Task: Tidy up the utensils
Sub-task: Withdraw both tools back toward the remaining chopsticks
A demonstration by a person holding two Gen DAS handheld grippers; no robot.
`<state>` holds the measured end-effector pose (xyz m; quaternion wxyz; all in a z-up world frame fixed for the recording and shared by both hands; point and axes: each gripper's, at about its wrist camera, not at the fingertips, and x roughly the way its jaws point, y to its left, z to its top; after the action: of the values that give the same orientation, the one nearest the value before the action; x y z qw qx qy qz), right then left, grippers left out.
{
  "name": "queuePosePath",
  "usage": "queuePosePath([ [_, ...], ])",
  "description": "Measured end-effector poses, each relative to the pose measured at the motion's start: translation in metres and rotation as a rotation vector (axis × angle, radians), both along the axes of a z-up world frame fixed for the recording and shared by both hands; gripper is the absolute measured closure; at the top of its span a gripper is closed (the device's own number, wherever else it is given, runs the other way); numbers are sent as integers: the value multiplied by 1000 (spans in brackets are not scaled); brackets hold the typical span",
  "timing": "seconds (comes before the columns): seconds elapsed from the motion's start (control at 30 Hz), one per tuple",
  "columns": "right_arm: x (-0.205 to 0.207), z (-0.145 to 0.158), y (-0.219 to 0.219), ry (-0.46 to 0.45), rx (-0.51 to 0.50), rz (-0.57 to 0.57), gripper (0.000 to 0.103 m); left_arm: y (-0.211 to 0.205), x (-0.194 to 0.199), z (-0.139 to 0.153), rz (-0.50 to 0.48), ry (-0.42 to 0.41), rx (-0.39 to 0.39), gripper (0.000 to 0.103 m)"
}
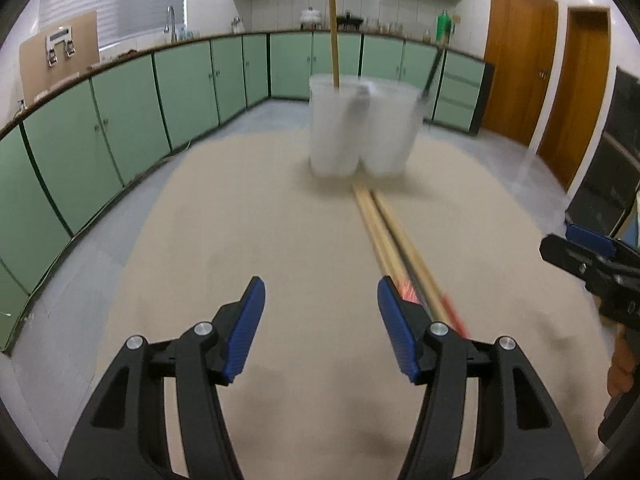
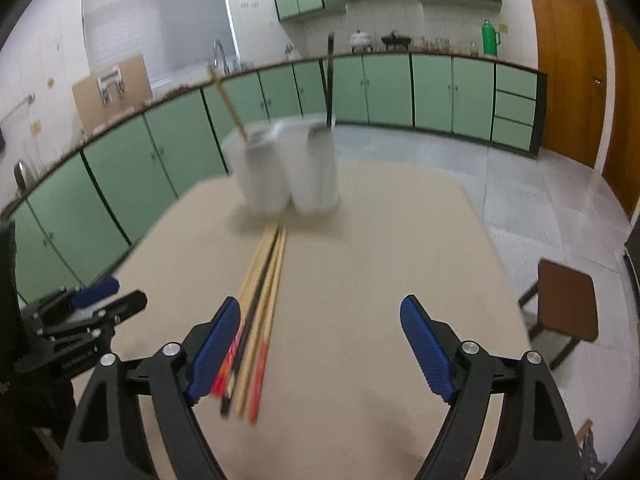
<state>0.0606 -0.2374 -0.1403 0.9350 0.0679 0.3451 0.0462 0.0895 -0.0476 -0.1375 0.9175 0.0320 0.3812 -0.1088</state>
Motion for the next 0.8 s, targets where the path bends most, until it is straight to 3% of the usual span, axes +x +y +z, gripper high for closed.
queuePosePath([
  [0.1, -11, -16, 8, 39, -4, 6, 25, 3, -13, -18, 4, 41, 8, 46],
  [0.27, -23, -38, 23, 87, -22, 29, 37, 5, -28, -35, 9, 85, 21, 46],
  [0.67, -25, -64, 53, 152, -56, 84, 67, 10, -35, -41, 26, 112, 17, 46],
  [0.8, -23, -66, 59, 146, -83, 80, 70, 13, -37, -41, 27, 116, 13, 46],
])
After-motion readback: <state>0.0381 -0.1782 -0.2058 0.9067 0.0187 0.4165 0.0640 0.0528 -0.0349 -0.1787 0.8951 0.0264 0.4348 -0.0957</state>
